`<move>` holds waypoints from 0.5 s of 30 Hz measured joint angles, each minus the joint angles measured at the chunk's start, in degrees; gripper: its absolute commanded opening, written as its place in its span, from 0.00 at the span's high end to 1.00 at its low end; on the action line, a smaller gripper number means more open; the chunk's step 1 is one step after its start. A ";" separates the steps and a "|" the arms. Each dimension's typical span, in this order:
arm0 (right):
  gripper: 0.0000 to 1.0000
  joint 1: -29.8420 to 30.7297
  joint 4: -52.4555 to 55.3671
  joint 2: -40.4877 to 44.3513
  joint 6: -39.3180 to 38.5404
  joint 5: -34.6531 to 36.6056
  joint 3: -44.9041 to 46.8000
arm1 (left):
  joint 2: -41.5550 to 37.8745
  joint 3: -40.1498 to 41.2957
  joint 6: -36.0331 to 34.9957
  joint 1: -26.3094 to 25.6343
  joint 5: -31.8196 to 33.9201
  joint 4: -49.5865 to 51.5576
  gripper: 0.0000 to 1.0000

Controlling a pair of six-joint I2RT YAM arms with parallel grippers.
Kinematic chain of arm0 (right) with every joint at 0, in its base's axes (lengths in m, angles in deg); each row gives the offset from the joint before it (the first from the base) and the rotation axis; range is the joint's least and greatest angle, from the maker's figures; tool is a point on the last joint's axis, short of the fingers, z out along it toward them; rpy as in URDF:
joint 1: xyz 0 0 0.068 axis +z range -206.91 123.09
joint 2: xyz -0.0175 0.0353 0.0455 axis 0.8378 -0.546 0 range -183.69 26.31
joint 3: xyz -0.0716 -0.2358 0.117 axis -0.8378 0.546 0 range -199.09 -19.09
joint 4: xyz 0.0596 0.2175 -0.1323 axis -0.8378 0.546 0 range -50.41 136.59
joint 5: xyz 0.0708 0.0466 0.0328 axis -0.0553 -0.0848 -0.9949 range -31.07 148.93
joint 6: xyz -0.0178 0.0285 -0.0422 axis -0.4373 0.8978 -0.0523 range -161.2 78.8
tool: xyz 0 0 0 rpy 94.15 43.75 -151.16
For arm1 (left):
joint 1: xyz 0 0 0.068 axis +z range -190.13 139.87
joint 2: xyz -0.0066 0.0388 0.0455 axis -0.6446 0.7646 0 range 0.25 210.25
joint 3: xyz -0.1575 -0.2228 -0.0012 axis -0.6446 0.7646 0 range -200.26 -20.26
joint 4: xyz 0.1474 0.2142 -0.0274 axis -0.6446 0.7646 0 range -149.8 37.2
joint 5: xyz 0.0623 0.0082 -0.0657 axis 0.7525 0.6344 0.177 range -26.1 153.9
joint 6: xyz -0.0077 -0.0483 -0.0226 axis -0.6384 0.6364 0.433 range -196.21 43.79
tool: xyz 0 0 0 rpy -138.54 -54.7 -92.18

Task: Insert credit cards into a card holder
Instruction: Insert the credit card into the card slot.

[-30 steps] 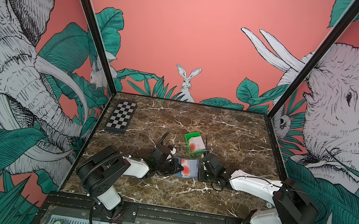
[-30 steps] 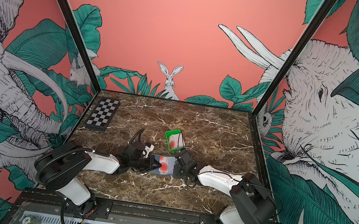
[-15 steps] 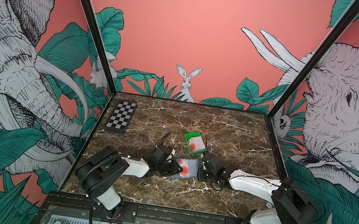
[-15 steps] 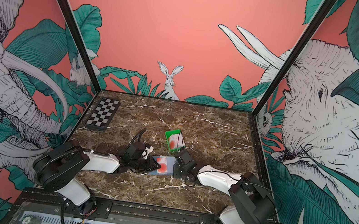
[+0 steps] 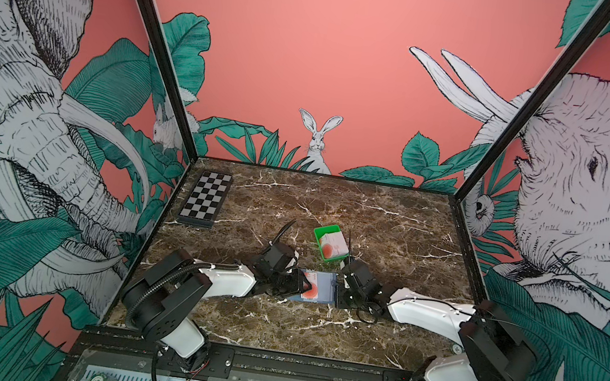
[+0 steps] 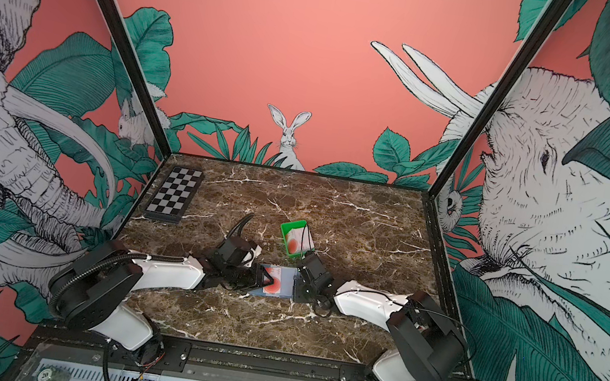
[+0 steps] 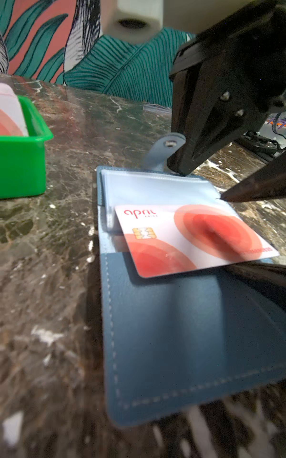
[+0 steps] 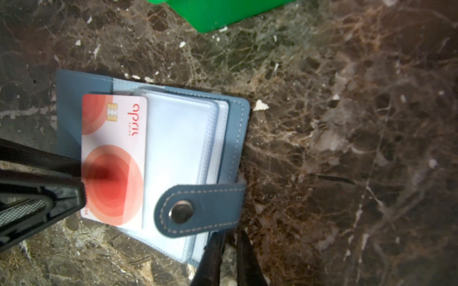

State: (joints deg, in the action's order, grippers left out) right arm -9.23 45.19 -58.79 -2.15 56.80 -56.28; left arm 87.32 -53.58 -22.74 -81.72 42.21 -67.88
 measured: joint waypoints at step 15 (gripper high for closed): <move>0.85 0.02 -4.11 -0.44 1.31 -2.51 0.59 | -0.50 -0.52 -0.35 0.00 1.14 1.79 0.60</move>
State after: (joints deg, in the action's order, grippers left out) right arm -9.20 41.09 -59.23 -0.84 54.29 -55.69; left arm 86.82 -54.10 -23.09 -81.72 43.34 -66.08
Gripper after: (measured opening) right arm 0.148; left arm 0.403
